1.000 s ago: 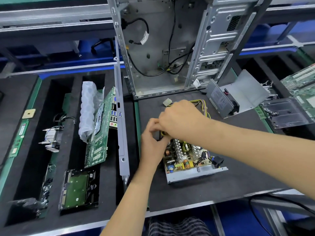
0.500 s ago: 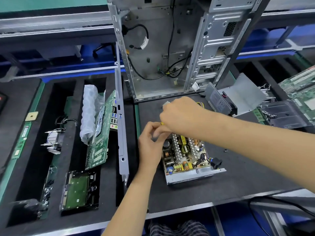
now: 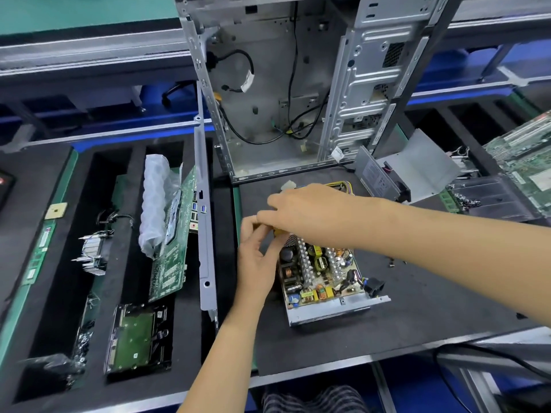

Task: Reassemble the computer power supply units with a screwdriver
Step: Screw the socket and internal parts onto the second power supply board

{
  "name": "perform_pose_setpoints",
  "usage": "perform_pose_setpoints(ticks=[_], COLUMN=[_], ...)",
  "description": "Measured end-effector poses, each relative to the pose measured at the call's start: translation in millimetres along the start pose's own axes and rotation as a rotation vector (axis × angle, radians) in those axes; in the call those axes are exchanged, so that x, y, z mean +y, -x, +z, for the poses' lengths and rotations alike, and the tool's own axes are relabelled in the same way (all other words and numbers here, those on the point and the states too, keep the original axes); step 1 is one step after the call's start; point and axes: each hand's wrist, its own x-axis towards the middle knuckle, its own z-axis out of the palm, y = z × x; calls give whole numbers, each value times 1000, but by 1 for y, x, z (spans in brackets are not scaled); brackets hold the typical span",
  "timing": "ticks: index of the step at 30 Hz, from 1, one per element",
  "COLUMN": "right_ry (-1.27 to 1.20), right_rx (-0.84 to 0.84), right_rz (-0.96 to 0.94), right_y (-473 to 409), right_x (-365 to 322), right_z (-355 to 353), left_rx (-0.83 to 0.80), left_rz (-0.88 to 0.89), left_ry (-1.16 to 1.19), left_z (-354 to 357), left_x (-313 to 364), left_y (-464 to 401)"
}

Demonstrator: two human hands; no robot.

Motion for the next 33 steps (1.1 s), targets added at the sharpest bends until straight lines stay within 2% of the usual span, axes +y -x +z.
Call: perform_pose_setpoints(ticks=[2, 6, 9, 12, 14, 16, 19, 23, 25, 29, 33], right_ry=[30, 174, 60, -3, 49, 129, 117, -1, -5, -77, -239], right_rx=[-13, 43, 24, -9, -4, 28, 10, 29, 29, 29, 93], right_rz=[23, 174, 87, -17, 43, 112, 181, 69, 40, 105, 276], right_y=[-4, -13, -5, 2, 0, -7, -11, 0, 3, 6, 35], right_x=[0, -6, 0, 4, 0, -5, -8, -2, 0, 0, 16], right_z=[-2, 0, 6, 5, 1, 3, 2, 6, 6, 6, -18], left_rx=[-27, 51, 4, -52, -84, -40, 6, -33, -60, -74, -81], left_rz=[11, -12, -31, 23, 11, -33, -33, -84, -36, 64, 244], left_ry=[-5, -60, -22, -46, -104, -91, -54, -59, -113, -188, -240], left_z=[0, -2, -2, -4, -3, 0, -2, -6, -7, 2, 28], left_x=[0, -5, -4, -5, -6, -6, -8, -14, -15, -6, 22], left_y=[1, -6, -3, 1, 1, -1, -4, 1, 3, 0, -14])
